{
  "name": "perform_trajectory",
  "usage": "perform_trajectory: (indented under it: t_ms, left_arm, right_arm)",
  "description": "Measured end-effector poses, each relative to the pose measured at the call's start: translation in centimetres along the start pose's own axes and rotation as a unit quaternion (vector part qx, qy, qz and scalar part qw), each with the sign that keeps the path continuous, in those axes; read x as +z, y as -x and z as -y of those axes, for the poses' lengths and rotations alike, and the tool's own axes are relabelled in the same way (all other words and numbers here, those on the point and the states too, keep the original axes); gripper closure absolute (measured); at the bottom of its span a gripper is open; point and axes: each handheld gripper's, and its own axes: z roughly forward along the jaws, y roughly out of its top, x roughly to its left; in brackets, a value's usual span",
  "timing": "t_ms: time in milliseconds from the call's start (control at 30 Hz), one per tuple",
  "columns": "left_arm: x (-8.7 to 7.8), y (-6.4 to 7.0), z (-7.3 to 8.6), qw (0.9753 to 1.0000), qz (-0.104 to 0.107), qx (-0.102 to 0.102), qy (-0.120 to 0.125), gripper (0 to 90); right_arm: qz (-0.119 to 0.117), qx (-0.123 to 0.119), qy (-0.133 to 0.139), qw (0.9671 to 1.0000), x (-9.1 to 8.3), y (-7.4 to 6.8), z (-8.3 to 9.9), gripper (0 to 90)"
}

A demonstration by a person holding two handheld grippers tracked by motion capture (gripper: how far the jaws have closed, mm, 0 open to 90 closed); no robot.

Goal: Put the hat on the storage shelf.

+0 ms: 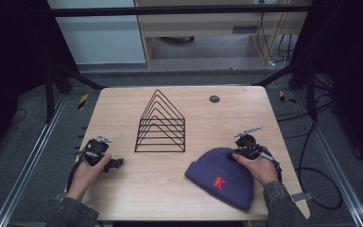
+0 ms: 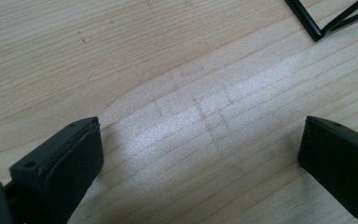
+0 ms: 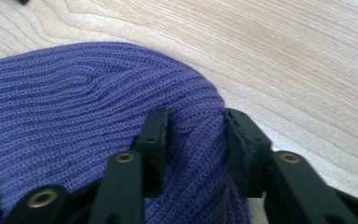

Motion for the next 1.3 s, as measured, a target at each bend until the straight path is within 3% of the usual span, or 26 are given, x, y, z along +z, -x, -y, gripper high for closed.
perform_trajectory:
  t_ms: [200,433,633,933,1300]
  left_arm:
    - [0.0,0.0,0.0,1.0000,0.000,0.000,0.000,0.0]
    - [0.0,0.0,0.0,1.0000,-0.001,0.000,0.003,0.0]
    - [0.0,0.0,0.0,1.0000,-0.001,0.000,0.004,0.0]
    - [0.0,0.0,0.0,1.0000,-0.001,0.001,0.004,0.0]
    - [0.0,0.0,0.0,1.0000,0.001,0.002,0.004,0.0]
  right_arm:
    - [-0.005,-0.009,0.006,0.9999,-0.4,0.0,0.1,76.6]
    - [-0.008,-0.022,0.022,0.9995,-1.3,-0.3,0.0,77.9]
    - [-0.008,-0.032,0.047,0.9984,-3.1,-1.0,-0.2,78.2]
    - [-0.018,-0.073,0.098,0.9923,-6.6,-3.1,-1.0,78.4]
    - [-0.047,-0.126,0.140,0.9810,-10.4,-6.8,-2.5,78.8]
